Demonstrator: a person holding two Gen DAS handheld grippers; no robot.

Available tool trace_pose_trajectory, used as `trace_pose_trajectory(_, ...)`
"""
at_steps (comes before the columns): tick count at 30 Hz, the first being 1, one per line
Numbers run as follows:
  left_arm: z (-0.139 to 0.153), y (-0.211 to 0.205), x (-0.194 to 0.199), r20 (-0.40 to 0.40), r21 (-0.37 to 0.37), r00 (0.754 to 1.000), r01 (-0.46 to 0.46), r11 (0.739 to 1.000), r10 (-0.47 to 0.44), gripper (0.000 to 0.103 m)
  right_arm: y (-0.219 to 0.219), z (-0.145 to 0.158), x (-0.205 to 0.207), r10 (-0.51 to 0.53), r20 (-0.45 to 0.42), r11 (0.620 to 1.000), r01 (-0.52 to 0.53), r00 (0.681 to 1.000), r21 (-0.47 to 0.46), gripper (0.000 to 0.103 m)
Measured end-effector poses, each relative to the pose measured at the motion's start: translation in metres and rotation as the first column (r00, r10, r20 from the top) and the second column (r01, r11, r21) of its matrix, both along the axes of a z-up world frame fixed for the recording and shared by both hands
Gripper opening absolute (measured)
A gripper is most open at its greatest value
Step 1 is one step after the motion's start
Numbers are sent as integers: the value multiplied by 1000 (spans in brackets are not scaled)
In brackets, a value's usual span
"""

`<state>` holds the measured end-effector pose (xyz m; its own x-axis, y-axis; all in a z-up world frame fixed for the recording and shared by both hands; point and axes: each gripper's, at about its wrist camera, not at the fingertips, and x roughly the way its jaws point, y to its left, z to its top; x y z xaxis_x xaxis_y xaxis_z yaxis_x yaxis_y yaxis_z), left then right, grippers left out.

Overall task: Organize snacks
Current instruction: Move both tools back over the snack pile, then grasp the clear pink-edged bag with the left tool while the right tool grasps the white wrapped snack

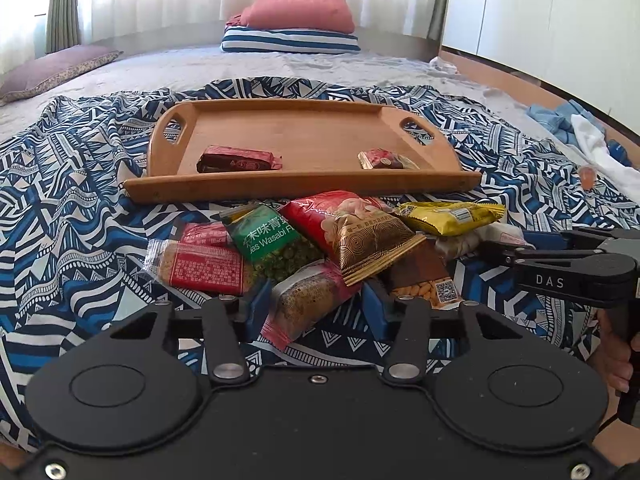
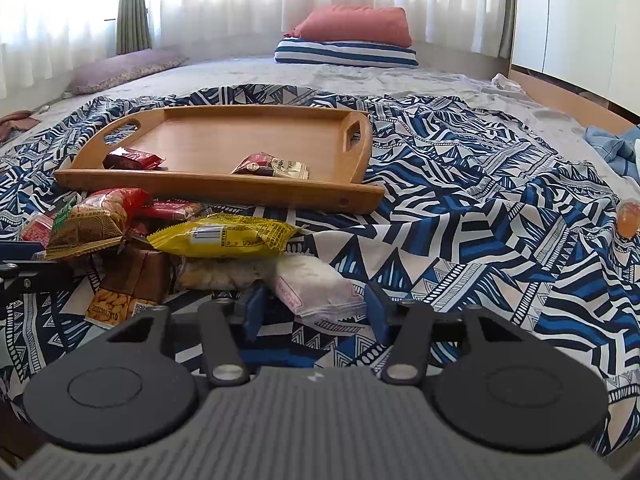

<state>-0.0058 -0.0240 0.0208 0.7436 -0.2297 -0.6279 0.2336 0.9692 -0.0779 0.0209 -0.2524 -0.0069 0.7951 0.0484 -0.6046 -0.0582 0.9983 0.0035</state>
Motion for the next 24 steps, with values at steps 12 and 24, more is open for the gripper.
trace_pose_trajectory(12,-5,6,-19,-10,17,1000,1,1000,-1,69,6,7,-21,15,-9,1000,-15,1000,24,51)
trace_pose_trajectory(24,-12,6,4,-54,-59,999,-6,998,3,64,16,5,-26,25,-20,1000,-24,1000,19,52)
